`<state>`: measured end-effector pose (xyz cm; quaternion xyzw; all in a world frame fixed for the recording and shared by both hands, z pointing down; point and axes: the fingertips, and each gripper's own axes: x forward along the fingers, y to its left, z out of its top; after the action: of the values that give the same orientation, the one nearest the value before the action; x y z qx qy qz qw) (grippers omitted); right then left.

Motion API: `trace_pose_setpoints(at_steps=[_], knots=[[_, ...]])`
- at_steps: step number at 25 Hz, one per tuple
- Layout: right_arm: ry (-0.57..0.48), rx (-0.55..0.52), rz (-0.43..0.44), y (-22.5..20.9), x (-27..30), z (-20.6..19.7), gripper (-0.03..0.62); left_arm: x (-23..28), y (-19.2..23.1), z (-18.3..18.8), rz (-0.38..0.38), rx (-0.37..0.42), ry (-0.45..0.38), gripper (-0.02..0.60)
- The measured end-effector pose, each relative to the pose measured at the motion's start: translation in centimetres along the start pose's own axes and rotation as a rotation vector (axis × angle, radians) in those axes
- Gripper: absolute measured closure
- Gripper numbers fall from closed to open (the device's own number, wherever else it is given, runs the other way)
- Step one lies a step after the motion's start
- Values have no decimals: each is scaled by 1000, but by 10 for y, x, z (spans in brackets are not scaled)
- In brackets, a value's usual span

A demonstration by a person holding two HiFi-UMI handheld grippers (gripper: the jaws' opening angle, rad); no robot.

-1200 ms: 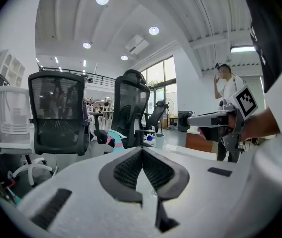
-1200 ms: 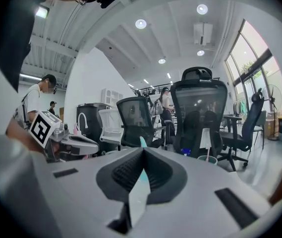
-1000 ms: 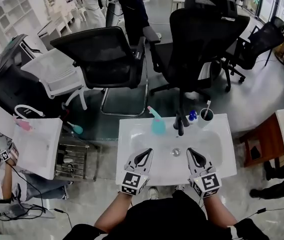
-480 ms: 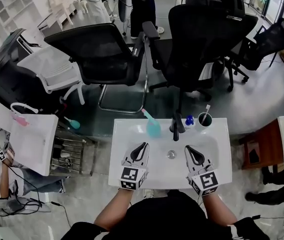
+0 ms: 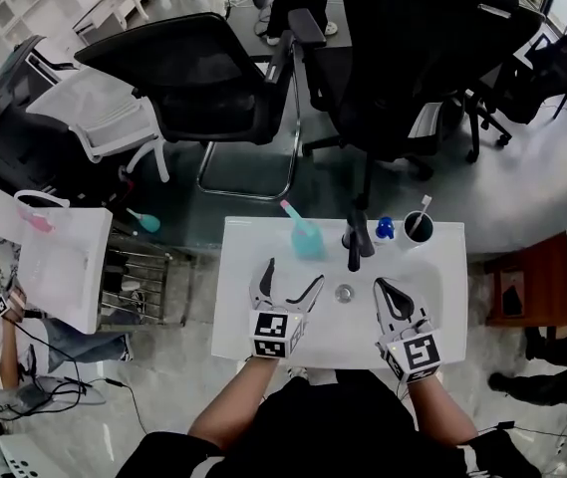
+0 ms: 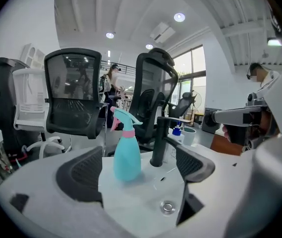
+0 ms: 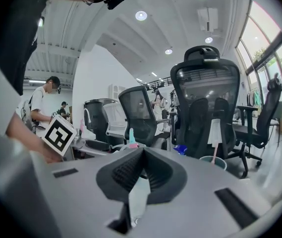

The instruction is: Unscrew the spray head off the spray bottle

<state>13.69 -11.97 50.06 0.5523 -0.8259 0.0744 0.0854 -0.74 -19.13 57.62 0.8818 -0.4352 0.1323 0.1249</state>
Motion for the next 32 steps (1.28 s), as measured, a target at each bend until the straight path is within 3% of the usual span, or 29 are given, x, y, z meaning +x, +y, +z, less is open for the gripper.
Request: trace_pose_setpoints(at_steps=[7, 14, 25, 32], knots=[[29, 28, 6, -12, 8, -11, 588, 38, 1, -18, 13, 21, 27, 59], [56, 53, 7, -26, 13, -38, 588, 70, 20, -40, 70, 13, 78, 58], [113, 94, 20, -35, 16, -66, 588, 99, 35, -54, 101, 10, 81, 60], [108, 84, 76, -26, 26, -57, 588, 113, 40, -55, 131, 11, 67, 61]])
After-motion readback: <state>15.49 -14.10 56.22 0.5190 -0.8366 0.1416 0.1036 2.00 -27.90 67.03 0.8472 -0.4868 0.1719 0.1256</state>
